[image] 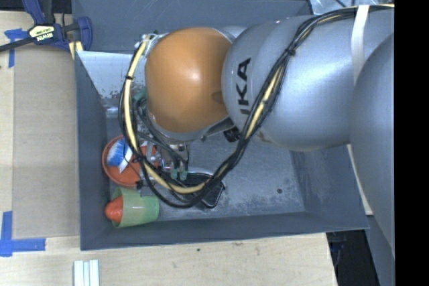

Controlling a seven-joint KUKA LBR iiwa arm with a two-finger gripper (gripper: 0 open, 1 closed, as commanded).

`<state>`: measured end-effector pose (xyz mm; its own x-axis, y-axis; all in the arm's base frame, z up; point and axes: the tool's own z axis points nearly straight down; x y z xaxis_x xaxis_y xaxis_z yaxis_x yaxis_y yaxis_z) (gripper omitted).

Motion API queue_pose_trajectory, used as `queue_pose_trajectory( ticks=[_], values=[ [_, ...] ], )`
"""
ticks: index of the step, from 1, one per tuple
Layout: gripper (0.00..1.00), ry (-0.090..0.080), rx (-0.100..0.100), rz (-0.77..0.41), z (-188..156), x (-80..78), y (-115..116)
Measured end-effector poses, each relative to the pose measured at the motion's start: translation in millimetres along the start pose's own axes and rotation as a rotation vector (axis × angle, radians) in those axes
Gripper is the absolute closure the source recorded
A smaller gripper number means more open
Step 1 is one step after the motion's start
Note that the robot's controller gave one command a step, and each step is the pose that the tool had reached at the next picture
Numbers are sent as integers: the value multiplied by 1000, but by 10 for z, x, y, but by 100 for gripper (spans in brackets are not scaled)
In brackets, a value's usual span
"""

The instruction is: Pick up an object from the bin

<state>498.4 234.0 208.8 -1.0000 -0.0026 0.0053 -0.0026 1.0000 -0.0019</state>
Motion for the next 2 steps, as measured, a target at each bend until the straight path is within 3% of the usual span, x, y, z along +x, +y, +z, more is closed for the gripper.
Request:
queue_pose_trajectory(
  ticks=[1,2],
  values=[
    [0,-7,-3,4,-44,-20,-7],
    [0,-7,-2,-87,1076,59,-345]
  ],
)
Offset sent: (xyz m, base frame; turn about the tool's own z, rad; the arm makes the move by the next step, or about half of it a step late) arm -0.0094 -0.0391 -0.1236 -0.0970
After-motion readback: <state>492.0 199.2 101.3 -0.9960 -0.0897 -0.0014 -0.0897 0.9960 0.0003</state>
